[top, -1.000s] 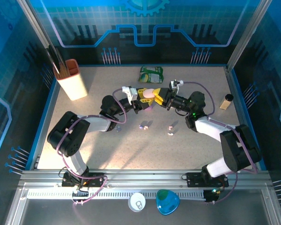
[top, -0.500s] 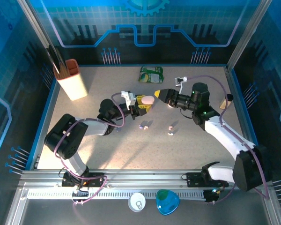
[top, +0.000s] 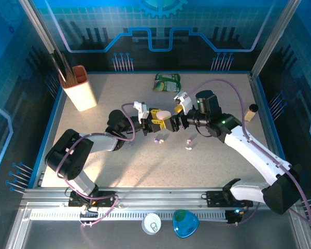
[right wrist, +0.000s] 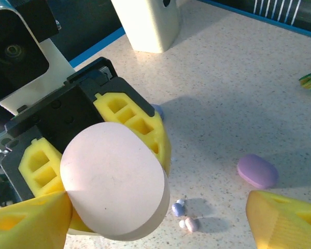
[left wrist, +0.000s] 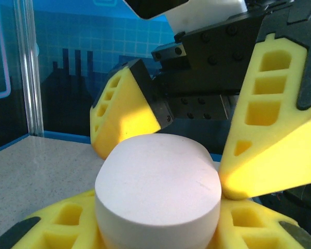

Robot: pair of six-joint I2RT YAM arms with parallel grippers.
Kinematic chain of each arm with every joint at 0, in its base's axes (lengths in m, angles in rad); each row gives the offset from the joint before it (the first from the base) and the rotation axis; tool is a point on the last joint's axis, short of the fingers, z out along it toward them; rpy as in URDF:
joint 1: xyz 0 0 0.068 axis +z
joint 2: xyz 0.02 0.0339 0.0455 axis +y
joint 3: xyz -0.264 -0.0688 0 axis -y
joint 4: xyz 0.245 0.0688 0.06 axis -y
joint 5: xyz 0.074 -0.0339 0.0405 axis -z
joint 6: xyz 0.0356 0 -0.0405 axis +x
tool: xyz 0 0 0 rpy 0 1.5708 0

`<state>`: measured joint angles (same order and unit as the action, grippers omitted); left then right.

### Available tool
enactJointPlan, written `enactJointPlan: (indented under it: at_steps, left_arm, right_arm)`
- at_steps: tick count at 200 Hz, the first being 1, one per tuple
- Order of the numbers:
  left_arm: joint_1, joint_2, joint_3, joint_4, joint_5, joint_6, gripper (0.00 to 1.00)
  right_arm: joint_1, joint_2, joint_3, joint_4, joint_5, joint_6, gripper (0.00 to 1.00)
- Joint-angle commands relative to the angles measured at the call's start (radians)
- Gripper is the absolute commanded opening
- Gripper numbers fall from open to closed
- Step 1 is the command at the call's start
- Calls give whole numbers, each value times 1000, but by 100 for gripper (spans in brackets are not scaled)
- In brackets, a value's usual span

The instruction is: Insert wireless bluetooth earbuds into charging case

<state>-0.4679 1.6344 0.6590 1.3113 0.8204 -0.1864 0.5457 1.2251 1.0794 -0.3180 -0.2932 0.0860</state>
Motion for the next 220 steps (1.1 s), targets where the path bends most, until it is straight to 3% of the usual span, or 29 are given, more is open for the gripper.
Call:
enactJointPlan:
  at_steps: [1, 55, 146, 220]
  left_arm:
    - [3, -19, 2, 29, 48, -19, 30]
    - [2, -22, -5, 15, 66, 14, 29]
    - [2, -51, -22, 17, 71, 18, 29]
    - [5, -48, -29, 17, 50, 20, 29]
  right_arm:
    - [9, -7, 4, 21, 104, -16, 86]
    - [0, -31, -24, 151, 125, 69, 84]
    - [-42, 34, 19, 126, 44, 114, 82]
    - [-80, -17, -21, 171, -179, 80, 84]
